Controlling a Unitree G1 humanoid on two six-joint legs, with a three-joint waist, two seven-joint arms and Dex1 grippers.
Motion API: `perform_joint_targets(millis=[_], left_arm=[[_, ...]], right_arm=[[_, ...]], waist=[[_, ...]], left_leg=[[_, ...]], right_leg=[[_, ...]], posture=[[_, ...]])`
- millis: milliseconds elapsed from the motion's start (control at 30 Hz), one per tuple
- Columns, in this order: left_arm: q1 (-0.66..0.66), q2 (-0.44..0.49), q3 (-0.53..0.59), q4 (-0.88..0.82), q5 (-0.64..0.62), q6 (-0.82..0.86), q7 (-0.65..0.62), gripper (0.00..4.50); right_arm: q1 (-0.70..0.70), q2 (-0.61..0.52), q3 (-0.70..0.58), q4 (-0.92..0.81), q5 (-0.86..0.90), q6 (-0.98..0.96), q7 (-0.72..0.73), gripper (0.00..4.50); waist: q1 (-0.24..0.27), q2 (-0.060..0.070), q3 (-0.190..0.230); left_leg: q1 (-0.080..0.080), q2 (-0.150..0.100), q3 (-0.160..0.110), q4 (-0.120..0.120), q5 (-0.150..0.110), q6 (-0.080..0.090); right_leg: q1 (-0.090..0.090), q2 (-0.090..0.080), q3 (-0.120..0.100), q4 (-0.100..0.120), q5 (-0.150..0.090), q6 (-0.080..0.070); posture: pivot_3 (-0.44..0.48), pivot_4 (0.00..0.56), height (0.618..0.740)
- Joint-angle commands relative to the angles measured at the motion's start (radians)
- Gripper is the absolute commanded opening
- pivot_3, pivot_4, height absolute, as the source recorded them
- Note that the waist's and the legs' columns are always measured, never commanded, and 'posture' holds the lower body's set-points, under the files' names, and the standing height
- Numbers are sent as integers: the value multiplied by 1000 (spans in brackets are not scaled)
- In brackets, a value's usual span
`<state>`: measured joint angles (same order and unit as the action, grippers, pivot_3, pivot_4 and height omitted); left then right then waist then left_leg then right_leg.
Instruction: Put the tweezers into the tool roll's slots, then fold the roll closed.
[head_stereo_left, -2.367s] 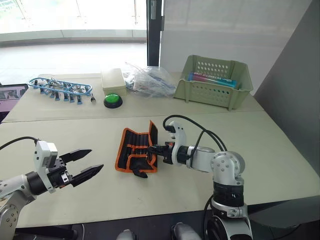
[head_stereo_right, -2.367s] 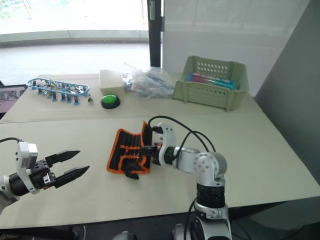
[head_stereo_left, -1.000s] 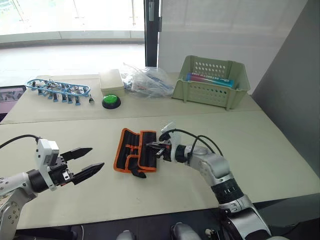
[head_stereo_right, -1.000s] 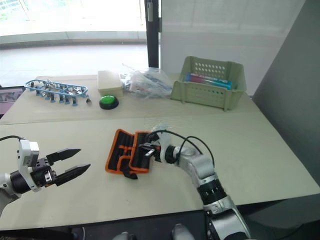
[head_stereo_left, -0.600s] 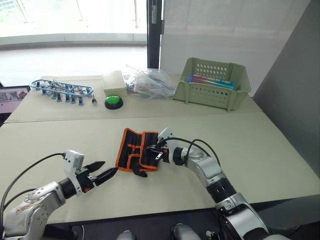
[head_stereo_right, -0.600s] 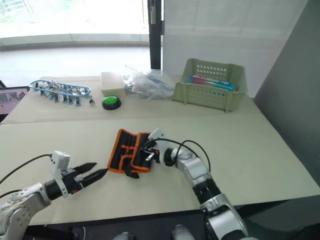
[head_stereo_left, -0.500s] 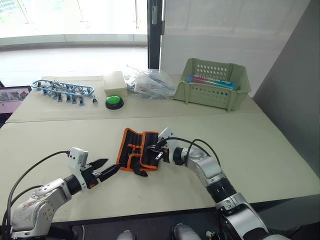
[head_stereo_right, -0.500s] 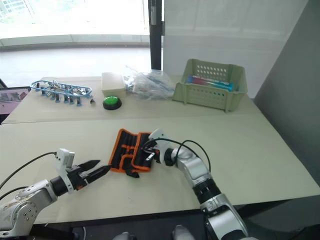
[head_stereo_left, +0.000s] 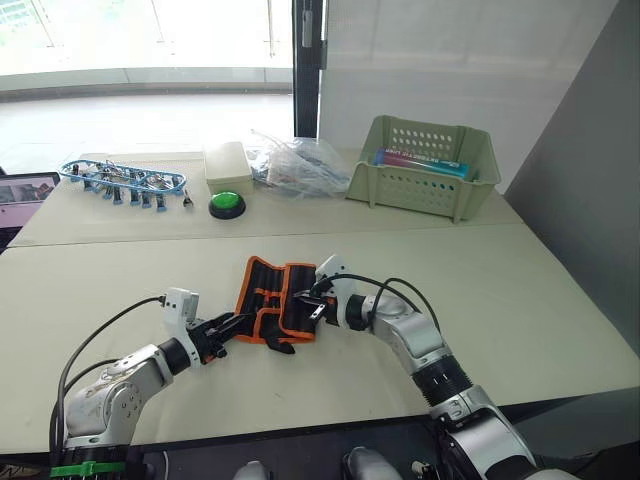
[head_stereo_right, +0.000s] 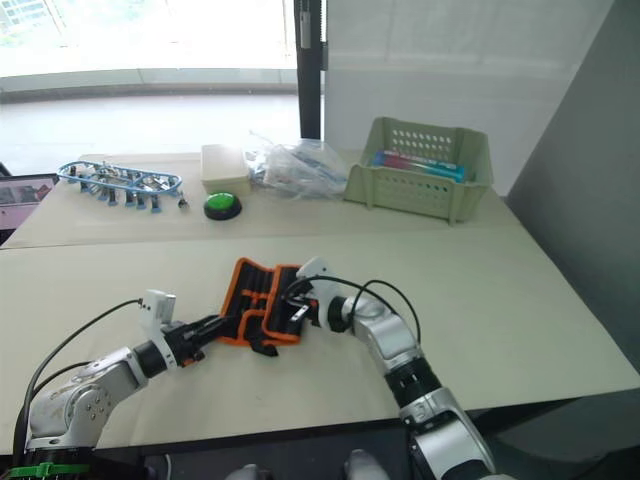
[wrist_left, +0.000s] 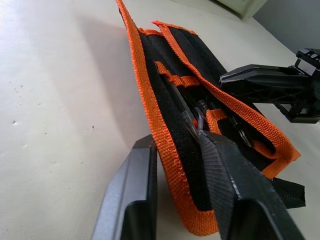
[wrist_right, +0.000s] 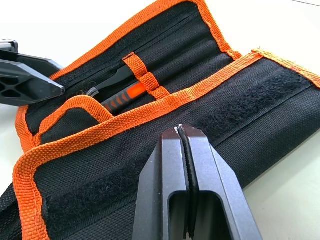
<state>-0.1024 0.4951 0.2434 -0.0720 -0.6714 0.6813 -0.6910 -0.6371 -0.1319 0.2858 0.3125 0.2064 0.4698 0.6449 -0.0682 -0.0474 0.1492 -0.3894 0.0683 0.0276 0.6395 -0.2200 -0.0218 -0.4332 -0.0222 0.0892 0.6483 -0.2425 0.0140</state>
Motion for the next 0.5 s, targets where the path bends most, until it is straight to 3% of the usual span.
perform_joint_targets(millis=[33, 267, 500], left_arm=[[-23, 10, 11, -5, -8, 1, -9, 7], [-55, 35, 23, -1, -8, -6, -28, 7], [-159, 67, -22, -126, -83, 64, -86, 7]], right_arm=[[20, -1, -5, -12, -18, 24, -6, 0], [22, -2, -6, -24, -19, 32, -6, 0], [41, 7, 8, -31, -33, 41, -19, 0]], waist=[[0, 0, 0], [0, 0, 0], [0, 0, 0]], left_leg=[[0, 0, 0, 0, 0, 0], [0, 0, 0, 0, 0, 0], [-1, 0, 0, 0, 0, 0]], right_leg=[[0, 0, 0, 0, 0, 0], [0, 0, 0, 0, 0, 0], [-1, 0, 0, 0, 0, 0]], posture=[[0, 150, 740], [0, 150, 740], [0, 150, 740]])
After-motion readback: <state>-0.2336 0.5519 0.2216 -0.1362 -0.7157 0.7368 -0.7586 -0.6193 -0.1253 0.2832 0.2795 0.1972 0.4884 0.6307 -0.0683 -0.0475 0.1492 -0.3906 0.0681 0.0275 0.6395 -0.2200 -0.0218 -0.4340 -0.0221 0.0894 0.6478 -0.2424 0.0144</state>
